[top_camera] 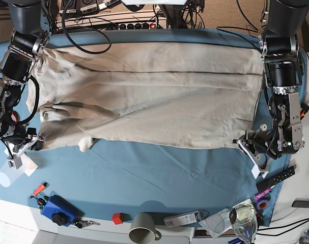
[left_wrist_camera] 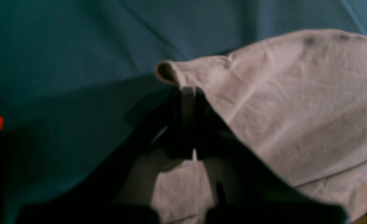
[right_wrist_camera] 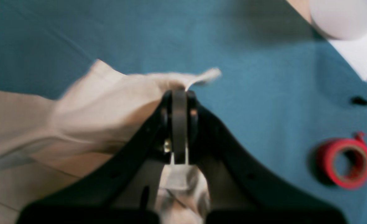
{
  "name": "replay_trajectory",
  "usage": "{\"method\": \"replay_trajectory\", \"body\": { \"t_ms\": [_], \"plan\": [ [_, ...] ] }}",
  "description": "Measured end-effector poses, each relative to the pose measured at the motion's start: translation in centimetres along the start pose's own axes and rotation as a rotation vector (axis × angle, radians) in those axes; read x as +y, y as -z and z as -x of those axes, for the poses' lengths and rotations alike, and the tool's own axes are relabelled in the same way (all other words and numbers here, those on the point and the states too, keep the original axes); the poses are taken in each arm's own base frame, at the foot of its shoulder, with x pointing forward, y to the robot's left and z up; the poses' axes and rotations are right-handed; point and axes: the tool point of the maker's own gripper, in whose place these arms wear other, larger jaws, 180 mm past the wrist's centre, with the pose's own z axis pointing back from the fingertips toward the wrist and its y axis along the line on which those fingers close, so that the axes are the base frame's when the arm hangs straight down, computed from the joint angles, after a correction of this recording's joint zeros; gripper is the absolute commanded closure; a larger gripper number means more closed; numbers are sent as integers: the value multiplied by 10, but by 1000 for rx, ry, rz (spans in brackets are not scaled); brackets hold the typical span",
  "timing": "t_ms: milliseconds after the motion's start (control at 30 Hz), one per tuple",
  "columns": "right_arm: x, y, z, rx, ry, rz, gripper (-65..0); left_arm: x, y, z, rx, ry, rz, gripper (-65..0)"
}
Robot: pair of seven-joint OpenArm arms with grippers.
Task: Fold the T-shirt properly
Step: 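Lift the hem side with both grippers and fold it over onto the collar side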
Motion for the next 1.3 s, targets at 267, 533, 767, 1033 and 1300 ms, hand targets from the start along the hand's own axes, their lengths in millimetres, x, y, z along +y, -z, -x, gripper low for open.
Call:
{"method": "replay_trajectory", "body": {
  "t_ms": [267, 533, 767, 1033, 1300],
  "plan": [
    [7, -9, 3, 10, -65, 7, 0, 14, -20, 21, -62, -35, 1, 0],
    [12, -12, 29, 52, -96, 9, 0, 33, -45, 48, -66, -3, 18, 0],
    [17, -23, 37, 36, -141, 20, 0, 30, -60, 61, -77, 40, 100, 0],
    [7, -40, 55, 33, -98, 37, 0, 27, -55, 90, -19, 24, 119, 0],
    [-5, -64, 86, 60, -91, 85, 0, 8, -69, 106, -22, 128, 112, 0]
  ]
}}
